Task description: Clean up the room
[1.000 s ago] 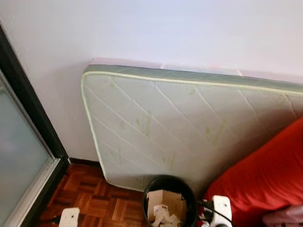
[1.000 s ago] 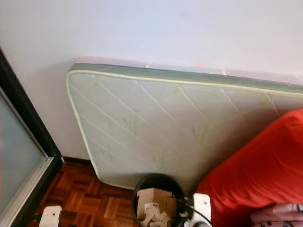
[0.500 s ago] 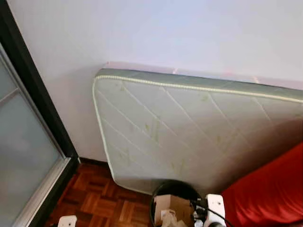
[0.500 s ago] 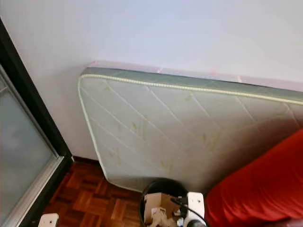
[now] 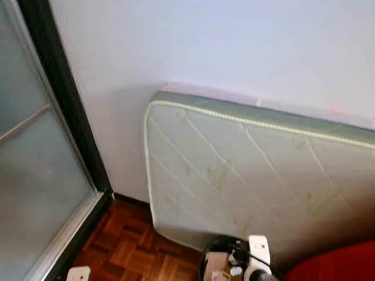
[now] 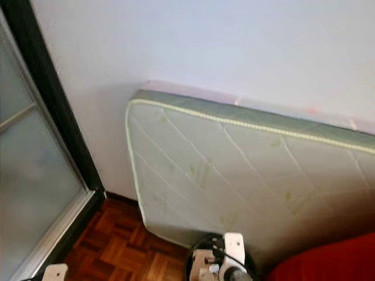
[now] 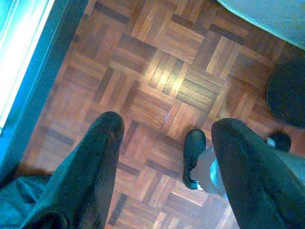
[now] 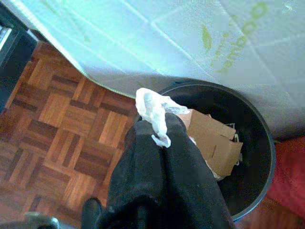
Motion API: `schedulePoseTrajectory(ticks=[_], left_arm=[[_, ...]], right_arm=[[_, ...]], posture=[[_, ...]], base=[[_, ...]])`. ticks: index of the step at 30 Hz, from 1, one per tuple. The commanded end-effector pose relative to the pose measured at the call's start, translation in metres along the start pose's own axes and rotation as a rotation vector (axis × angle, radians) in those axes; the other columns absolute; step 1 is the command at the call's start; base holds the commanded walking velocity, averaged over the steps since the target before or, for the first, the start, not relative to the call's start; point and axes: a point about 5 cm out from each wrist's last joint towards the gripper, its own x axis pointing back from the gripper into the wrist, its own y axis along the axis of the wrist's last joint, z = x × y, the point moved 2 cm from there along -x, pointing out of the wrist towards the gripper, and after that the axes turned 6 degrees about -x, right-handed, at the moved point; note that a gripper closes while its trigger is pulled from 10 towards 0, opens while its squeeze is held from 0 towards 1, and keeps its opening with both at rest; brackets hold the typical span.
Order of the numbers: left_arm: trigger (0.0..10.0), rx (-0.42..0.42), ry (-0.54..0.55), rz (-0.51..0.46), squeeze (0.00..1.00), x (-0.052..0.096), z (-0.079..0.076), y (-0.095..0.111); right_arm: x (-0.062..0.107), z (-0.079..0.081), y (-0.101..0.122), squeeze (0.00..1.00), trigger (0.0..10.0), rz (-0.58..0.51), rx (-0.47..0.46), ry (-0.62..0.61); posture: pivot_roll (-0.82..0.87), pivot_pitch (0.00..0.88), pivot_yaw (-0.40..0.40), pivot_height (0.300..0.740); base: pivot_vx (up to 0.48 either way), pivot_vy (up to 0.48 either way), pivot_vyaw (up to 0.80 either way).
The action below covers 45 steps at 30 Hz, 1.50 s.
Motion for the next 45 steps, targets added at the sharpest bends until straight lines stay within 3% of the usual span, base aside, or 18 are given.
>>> schedulePoseTrajectory(ticks=[1,10,17,22,26,27,28,29,31,36,45], left_arm=[[10.0,-0.023,-0.023,-0.006,0.0,-0.002,-0.007,0.003],[10.0,0.049,-0.021,-0.081,0.0,-0.002,-0.007,0.011],[10.0,0.046,-0.026,-0.103,0.0,-0.001,-0.008,0.012],[10.0,0.131,0.01,-0.174,0.0,0.001,-0.006,0.015],[10.0,0.149,-0.002,-0.22,0.0,0.002,-0.007,0.019],[10.0,0.129,-0.028,-0.324,0.0,-0.005,-0.025,0.059],[10.0,0.094,-0.063,-0.518,0.0,-0.005,-0.059,0.137],[10.0,0.095,-0.067,-0.564,0.0,-0.002,-0.067,0.156],[10.0,0.102,-0.064,-0.574,0.0,-0.002,-0.069,0.161],[10.0,0.109,-0.06,-0.571,0.0,-0.002,-0.065,0.156],[10.0,0.125,-0.038,-0.571,0.0,-0.002,-0.06,0.152]], right_arm=[[0.004,-0.011,-0.003,0.0,10.0,0.0,0.002,-0.023],[0.004,-0.012,0.003,0.0,10.0,-0.057,-0.071,-0.03],[0.006,-0.015,0.006,0.0,10.0,-0.093,-0.044,-0.045],[0.008,-0.017,0.007,0.0,10.0,-0.129,-0.06,-0.046],[0.009,-0.018,0.007,0.0,10.0,-0.145,-0.064,-0.044],[0.009,-0.018,0.008,0.0,10.0,-0.151,-0.068,-0.047],[-0.007,-0.002,0.06,0.0,10.0,-0.233,-0.053,-0.027],[-0.012,0.007,0.083,0.0,10.0,-0.271,-0.041,-0.016],[-0.014,0.014,0.102,0.0,10.0,-0.306,-0.027,-0.008],[-0.013,0.009,0.105,0.0,10.0,-0.333,-0.048,-0.029],[-0.011,-0.005,0.089,0.0,10.0,-0.265,-0.034,-0.099]], posture=[[0.03,0.0,-0.031,0.74],[0.05,0.0,-0.031,0.74],[0.06,0.0,-0.037,0.74],[0.06,0.0,-0.049,0.74],[0.07,0.0,-0.056,0.74],[0.07,0.0,-0.057,0.74],[0.07,0.0,-0.056,0.74],[0.07,0.0,-0.056,0.74],[0.07,0.0,-0.057,0.74],[0.08,0.0,-0.061,0.74],[0.08,0.0,-0.073,0.74]], base=[[0.0,0.0,0.0],[0.0,0.0,0.0],[0.0,0.0,0.0],[0.0,0.0,0.0],[0.0,0.0,0.0],[0.0,0.0,0.0],[0.0,0.0,0.0],[0.0,0.0,0.0],[0.0,0.0,0.0],[0.0,0.0,0.0],[0.0,0.0,0.0]])
